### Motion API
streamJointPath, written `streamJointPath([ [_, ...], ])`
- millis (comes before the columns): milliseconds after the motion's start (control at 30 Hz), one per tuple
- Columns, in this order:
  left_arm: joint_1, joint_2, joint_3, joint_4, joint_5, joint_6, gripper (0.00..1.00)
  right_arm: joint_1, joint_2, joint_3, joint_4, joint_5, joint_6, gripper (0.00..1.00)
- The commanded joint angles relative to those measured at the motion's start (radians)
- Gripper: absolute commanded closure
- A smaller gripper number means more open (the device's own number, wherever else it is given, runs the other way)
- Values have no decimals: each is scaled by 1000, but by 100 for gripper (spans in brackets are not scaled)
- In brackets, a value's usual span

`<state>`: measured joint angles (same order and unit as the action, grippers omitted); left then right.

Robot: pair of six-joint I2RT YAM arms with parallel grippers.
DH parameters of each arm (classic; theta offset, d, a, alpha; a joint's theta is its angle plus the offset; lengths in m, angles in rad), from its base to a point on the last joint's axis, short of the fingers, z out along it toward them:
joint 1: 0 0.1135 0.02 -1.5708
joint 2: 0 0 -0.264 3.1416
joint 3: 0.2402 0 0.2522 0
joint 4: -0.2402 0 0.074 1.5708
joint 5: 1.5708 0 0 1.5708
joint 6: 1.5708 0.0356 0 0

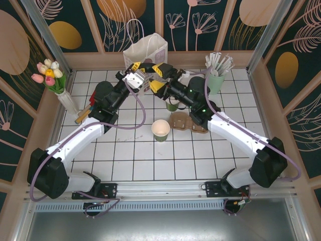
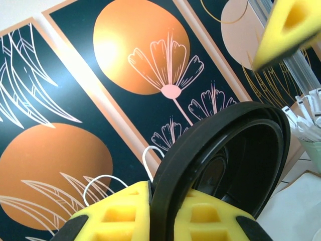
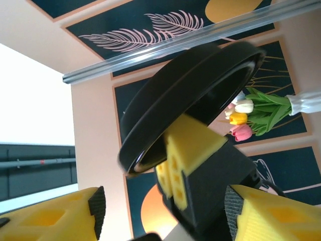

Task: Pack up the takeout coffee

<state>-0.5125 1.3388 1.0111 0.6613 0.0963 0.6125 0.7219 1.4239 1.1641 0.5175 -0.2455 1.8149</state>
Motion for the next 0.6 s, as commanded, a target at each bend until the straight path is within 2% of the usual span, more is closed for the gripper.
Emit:
streamJointPath([
  [0, -3, -1, 8, 71, 36, 42, 100, -6, 23, 46, 148, -14, 87, 38],
  [133, -4, -2, -12, 98, 51, 57, 100, -4, 33, 65, 137, 20, 72, 42],
  [333, -4, 2, -22, 121, 51, 62, 100, -4, 26, 8, 188, 95, 127, 55],
  [567, -4, -1, -32, 127, 68, 73, 100, -7, 28, -3, 199, 129, 130, 62],
])
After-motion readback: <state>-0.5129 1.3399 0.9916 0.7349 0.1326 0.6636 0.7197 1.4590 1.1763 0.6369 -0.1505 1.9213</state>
